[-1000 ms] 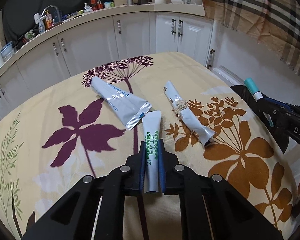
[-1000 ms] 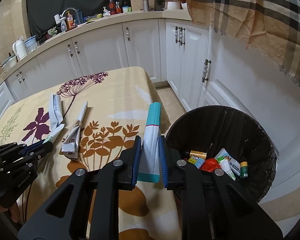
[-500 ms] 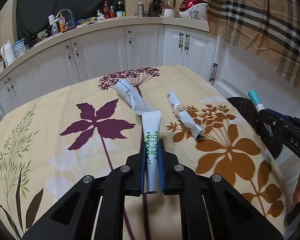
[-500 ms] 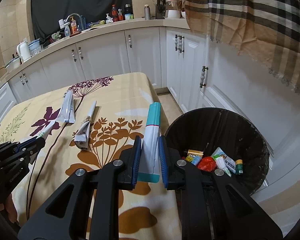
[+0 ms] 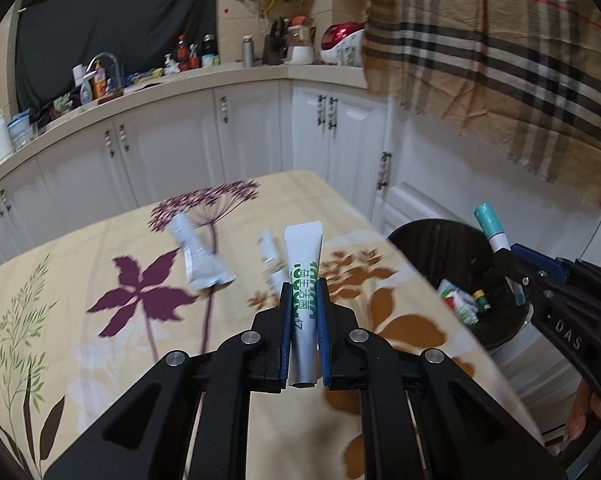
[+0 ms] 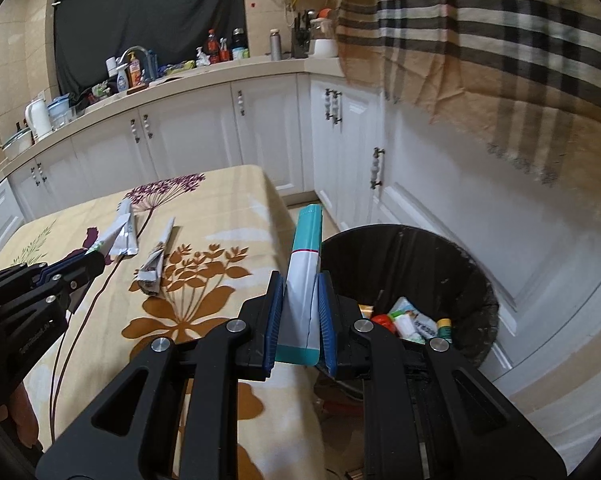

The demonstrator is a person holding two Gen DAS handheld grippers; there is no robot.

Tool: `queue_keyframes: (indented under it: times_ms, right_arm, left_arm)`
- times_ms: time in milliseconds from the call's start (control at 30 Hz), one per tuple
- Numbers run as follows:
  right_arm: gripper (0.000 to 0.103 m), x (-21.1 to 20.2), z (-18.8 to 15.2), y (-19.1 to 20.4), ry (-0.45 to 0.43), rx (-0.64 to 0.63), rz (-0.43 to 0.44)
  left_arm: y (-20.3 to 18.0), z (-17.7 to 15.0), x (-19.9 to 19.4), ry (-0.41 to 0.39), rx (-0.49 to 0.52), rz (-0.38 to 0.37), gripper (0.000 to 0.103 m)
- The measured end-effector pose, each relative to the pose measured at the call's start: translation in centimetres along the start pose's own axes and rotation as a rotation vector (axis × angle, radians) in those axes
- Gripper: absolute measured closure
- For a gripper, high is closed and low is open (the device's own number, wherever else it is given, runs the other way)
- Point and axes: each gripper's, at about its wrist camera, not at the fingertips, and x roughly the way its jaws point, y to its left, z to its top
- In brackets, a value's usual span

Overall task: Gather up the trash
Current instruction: 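Carry both white tubes over the black bin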

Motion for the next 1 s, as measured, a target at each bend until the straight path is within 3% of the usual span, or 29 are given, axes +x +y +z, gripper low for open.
queue_keyframes:
  times_ms: [600,1000]
  right_arm:
    - [0.085,-0.8,0.9,-6.1,-0.089,0.034,-0.184]
    - [0.085,1.2,1.2,-8.4,-0.088,0.063,-0.219]
  left_arm:
    - [-7.5,3.7,3.0,-0.08,0.065,-0.05,0.091]
    - [-10.8,4.9,6.0,-0.077,0.1,-0.065,0.09]
